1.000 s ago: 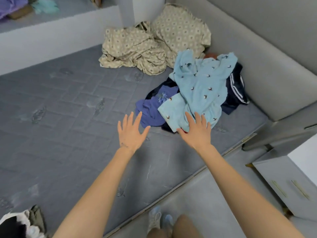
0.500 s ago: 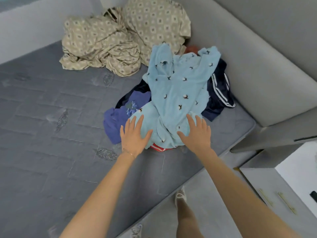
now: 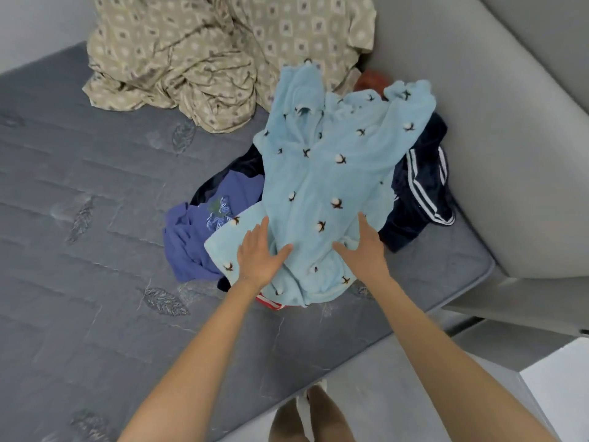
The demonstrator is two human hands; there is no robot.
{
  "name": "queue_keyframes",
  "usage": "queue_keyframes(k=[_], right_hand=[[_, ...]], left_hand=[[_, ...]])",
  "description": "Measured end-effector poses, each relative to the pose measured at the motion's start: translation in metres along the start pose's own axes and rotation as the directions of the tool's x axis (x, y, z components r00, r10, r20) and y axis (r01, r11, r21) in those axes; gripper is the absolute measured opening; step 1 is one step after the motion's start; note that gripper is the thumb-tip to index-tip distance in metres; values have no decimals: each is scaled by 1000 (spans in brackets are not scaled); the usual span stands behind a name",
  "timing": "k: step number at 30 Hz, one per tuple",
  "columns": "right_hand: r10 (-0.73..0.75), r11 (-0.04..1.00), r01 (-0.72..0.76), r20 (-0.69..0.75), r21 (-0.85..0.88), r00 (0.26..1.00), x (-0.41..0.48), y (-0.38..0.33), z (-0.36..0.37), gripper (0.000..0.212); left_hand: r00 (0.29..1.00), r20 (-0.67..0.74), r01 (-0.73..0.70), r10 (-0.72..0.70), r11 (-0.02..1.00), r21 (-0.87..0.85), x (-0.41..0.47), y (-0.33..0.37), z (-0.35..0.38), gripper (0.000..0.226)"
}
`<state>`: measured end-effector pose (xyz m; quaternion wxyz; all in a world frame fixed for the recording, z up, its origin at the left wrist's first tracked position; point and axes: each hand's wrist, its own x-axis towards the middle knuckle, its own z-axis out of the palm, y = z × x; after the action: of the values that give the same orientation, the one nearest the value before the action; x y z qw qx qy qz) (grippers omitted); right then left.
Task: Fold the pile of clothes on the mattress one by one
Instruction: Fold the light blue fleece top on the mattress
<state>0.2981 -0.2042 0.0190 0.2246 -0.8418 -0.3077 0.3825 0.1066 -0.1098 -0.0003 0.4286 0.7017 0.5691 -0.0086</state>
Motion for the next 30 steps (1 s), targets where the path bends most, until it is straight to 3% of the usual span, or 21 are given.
queue_keyframes(k=[3,6,11,12,14,15,16,18,22,30], right_hand=[[91,942,-86,0,325,996,30,8,14,102],[166,890,-155,12,430,986,53,9,24,96],[222,834,-178,-22,523,975,81,8,36,90],[236,842,-186,-36,506,971,84,9,37,82],[239,860,-171,-85,480,967,84,5,35,46],[216,872,-136,-120,471,969,82,1,32,22],[168,879,-69,-171,472,971,81,-5,29,20],[70,895,45,-239,444,968,75,-22,20,41],[-117,921,225,-325,319,939,56,-70,1,38],[-474,834,552,-491,18,731,-25,-172,-5,28]], left_hand=[[969,153,241,-194,878,-414,27,13,22,112],[972,83,233,-219,877,-420,49,13,46,107],[962,-158,122,-225,865,-487,75,-2,67,21],[958,-189,99,-215,869,-485,77,-3,66,17],[946,-271,28,-177,879,-476,75,-4,61,32],[938,-310,-14,-154,878,-478,72,-1,55,35],[931,-344,-61,-121,878,-475,70,2,48,35],[915,-398,-145,-63,870,-471,62,10,28,34],[868,-494,-229,-46,846,-482,42,33,-12,33],[692,-718,-387,-75,801,-456,-29,57,-117,29]])
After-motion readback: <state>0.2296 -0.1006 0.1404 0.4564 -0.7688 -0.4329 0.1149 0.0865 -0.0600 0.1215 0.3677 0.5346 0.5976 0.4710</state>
